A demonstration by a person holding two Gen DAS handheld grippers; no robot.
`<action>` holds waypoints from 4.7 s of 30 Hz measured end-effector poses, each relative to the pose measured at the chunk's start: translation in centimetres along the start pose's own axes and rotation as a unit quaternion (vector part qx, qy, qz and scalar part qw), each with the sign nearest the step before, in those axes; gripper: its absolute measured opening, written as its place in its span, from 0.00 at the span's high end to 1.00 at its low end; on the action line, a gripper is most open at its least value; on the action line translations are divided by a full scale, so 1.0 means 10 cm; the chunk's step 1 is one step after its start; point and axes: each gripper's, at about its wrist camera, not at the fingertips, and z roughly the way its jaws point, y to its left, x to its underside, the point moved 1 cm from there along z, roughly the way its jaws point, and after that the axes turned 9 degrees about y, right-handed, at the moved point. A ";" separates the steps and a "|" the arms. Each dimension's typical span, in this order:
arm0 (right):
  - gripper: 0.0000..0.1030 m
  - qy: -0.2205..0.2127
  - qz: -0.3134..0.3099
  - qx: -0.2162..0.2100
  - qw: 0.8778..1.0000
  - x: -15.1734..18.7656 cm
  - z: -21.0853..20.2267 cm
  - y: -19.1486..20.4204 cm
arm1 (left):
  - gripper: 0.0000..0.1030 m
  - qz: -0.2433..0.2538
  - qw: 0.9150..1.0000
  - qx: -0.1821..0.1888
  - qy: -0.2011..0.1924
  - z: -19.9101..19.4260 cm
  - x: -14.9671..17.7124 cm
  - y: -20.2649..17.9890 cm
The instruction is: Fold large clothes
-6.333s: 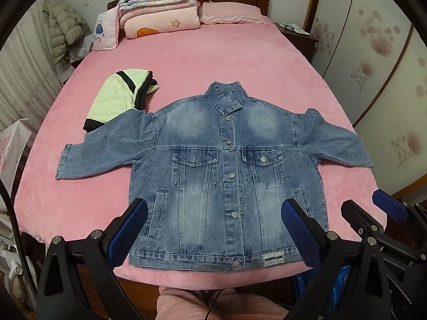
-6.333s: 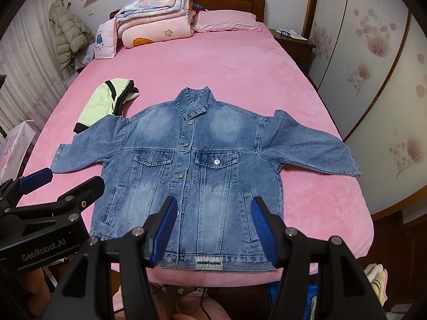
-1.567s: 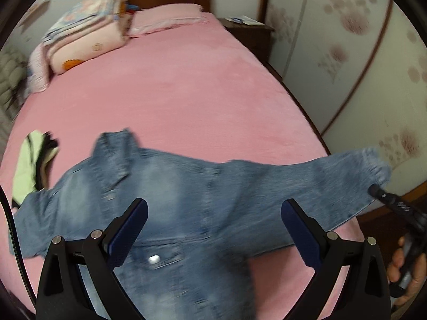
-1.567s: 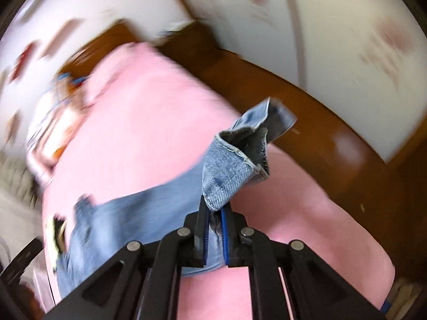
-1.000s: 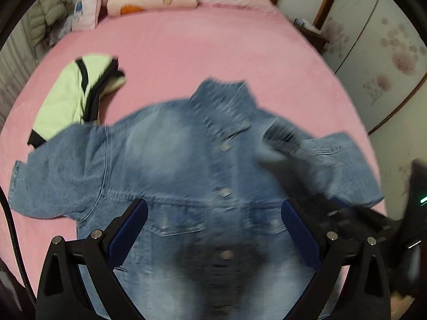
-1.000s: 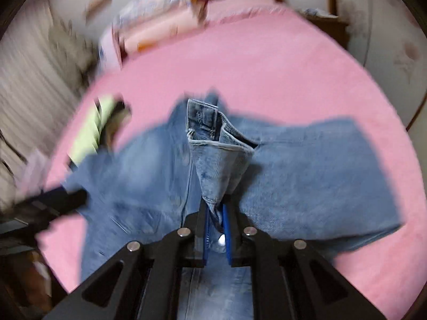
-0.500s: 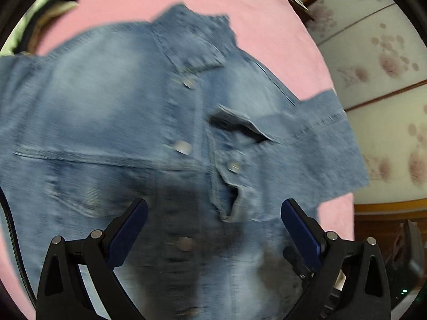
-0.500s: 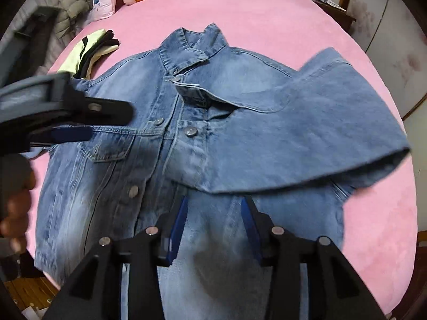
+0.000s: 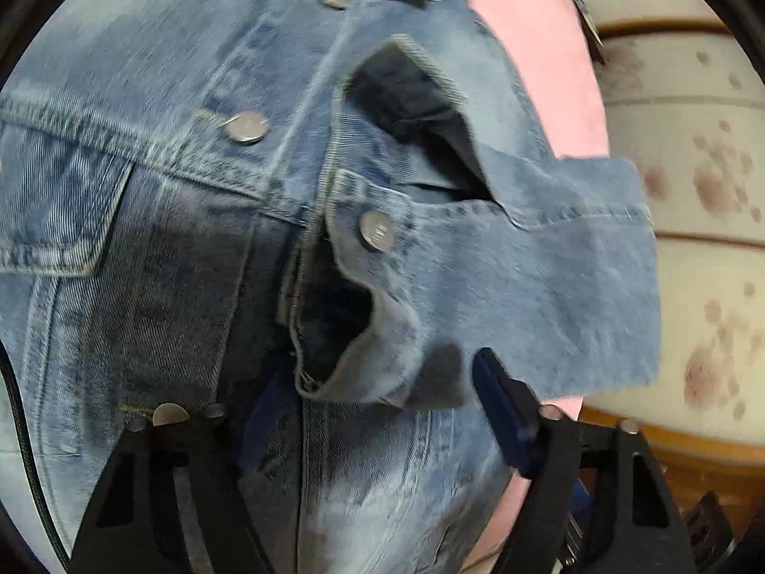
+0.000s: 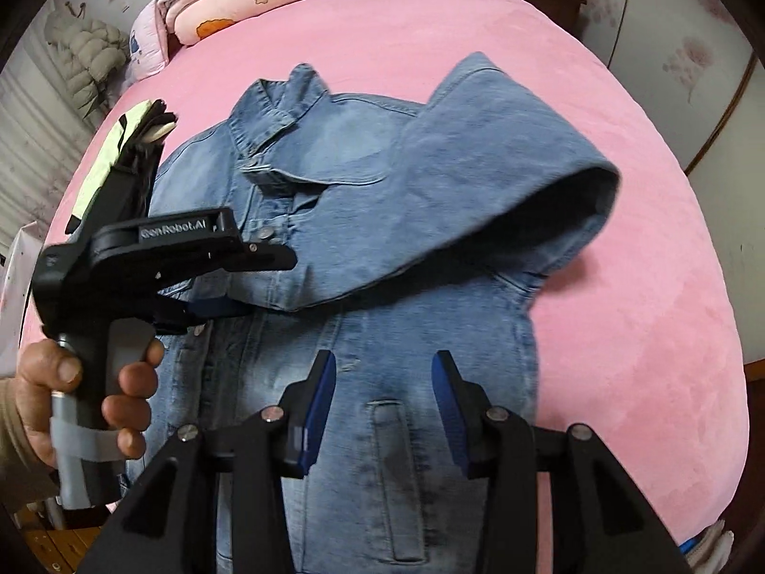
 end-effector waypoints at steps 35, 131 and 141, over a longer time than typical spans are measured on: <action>0.59 0.019 0.035 0.084 0.996 -0.44 0.76 -0.31 | 0.91 -0.047 0.963 -0.190 -0.185 -1.10 -0.31 1.07; 0.97 -0.044 -0.134 -0.096 0.985 -0.67 -1.34 1.11 | 0.17 0.025 0.921 -0.260 -0.288 -2.81 1.52 -0.56; 0.97 -0.077 -0.125 -0.060 0.987 -0.44 -1.38 2.23 | 0.17 0.053 0.925 -0.236 -0.293 -3.65 1.48 0.85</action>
